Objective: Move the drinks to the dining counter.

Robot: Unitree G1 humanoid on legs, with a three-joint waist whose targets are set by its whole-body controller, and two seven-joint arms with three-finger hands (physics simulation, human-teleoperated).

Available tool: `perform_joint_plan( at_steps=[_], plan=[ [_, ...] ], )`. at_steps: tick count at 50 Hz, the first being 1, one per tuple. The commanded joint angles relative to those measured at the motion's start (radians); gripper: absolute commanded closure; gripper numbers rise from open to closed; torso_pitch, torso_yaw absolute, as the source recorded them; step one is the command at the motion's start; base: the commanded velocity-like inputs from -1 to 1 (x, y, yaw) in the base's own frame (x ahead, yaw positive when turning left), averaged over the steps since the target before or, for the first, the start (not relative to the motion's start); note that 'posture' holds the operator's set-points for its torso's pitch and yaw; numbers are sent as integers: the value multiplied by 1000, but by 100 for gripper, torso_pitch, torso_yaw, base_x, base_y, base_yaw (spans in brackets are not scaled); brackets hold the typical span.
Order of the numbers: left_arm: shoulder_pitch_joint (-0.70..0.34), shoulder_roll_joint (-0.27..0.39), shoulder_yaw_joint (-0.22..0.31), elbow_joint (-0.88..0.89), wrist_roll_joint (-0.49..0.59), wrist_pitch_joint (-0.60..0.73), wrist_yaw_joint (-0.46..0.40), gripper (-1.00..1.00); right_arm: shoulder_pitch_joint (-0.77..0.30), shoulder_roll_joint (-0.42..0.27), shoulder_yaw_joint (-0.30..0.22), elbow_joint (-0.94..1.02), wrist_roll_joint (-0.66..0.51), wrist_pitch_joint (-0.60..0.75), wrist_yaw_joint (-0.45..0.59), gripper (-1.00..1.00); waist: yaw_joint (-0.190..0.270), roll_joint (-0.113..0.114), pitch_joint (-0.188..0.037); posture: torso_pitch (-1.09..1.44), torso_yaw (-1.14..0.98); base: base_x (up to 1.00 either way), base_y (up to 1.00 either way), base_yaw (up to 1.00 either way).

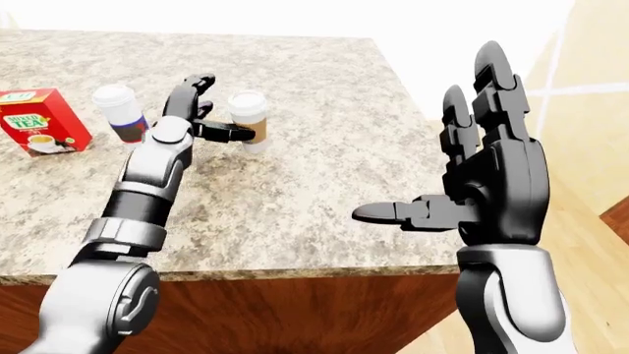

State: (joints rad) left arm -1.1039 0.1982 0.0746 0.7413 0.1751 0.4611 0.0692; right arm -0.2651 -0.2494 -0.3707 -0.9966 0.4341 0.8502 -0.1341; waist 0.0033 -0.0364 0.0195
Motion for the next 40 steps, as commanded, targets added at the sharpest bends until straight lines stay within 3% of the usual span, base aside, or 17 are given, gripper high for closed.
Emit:
perform_joint_plan(
  at_steps=[1,6,8,14,20,25,29,33,36,38,40],
  plan=[
    [-19,9,3,-110,-4,33,-13,-69,-20,-11,-8,-26,6,-19,-8,-100,0,0,-25,0,0,0,0,0],
    [79,6,-8,-408,10,194,-64,-82,-15,-9,3,-25,-1,-26,-10,-100,-2,4,-22,0,0,0,0,0],
    [122,7,-8,-559,19,283,-97,-100,-21,-12,-3,-27,5,-19,-12,-100,-2,5,-21,0,0,0,0,0],
    [230,9,-10,-937,53,489,-183,-100,-30,-24,-25,-30,28,-7,-18,-100,-5,8,-11,0,0,0,0,0],
    [379,19,-6,-1299,82,647,-272,-100,-12,-69,-130,-8,112,-23,-22,-100,-2,8,-6,0,0,0,0,0],
    [520,38,50,-1578,76,742,-334,-100,18,-115,-215,15,198,-49,-44,-100,-3,7,1,0,0,0,0,0],
    [578,67,168,-1747,31,811,-369,-100,55,-143,-271,44,244,-87,-50,-100,-2,5,8,0,0,0,0,0],
    [574,107,334,-1788,-23,836,-405,-100,114,-152,-346,82,284,-142,-42,-100,0,4,15,0,0,0,0,0],
    [580,126,520,-1788,-128,810,-429,-100,173,-138,-443,122,320,-198,-28,-100,3,4,18,0,0,0,0,0],
    [636,141,623,-1788,-273,750,-332,-100,222,-133,-524,142,358,-236,-15,-100,3,5,20,0,0,0,0,0],
    [725,183,703,-1788,-490,662,-146,-100,259,-133,-590,163,395,-264,-8,-100,3,8,24,0,0,0,0,0]
  ],
)
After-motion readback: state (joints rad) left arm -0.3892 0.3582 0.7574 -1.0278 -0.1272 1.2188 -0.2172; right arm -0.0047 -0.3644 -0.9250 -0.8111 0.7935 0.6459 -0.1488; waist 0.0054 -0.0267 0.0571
